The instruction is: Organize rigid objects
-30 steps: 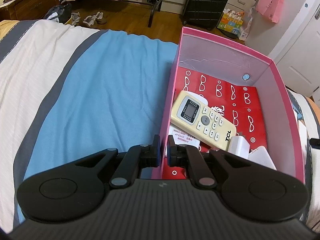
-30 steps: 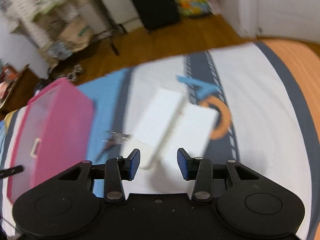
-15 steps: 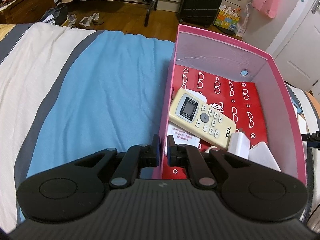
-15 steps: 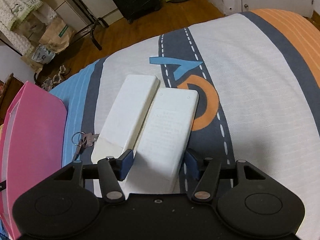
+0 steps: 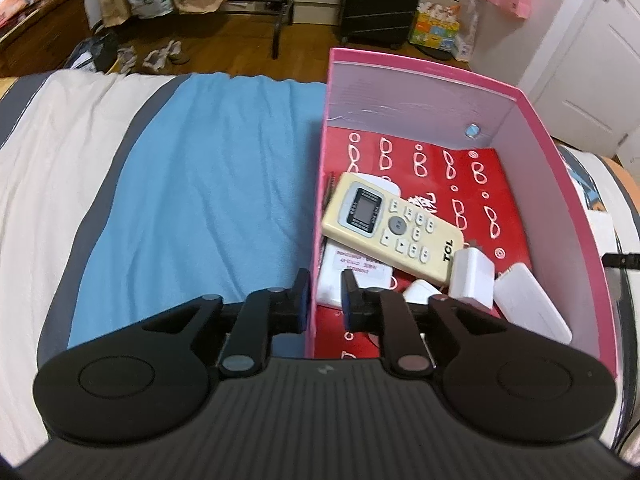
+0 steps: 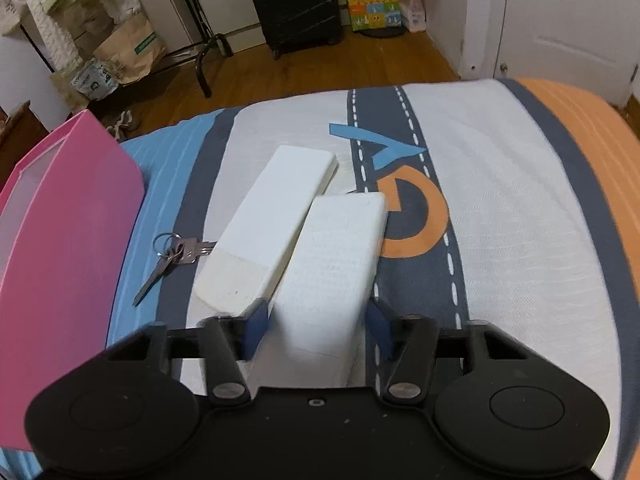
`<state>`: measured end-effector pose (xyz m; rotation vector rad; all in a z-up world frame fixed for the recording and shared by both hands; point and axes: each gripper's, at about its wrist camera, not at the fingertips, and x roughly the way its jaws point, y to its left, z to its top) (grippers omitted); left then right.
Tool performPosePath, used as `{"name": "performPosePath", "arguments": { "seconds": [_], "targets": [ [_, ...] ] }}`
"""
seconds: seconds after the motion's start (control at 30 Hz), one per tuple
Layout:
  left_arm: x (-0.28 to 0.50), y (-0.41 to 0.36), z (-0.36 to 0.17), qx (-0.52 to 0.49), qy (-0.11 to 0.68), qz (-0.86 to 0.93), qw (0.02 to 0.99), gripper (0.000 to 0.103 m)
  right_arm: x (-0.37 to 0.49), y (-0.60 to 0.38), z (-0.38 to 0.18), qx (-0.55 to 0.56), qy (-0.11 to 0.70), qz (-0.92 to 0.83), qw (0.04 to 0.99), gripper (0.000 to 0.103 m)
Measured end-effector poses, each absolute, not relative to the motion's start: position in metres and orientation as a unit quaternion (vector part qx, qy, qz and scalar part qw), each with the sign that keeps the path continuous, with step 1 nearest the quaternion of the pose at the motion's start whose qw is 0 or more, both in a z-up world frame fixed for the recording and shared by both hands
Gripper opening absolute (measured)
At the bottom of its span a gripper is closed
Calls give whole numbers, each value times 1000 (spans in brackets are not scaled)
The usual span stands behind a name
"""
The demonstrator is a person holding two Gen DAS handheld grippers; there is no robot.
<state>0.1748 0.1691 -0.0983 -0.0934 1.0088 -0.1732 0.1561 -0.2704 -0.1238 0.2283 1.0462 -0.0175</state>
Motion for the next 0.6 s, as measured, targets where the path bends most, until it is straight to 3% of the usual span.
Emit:
{"name": "performPosePath", "arguments": {
  "seconds": [0.37,0.6],
  "targets": [
    [174,167,-98,-45,483,-81,871,17,147,-286,-133,201,510,-1,836,39],
    [173,169,-98,-53,482,-77,871,17,155,-285,-147,225,514,-12,828,53]
  ]
}}
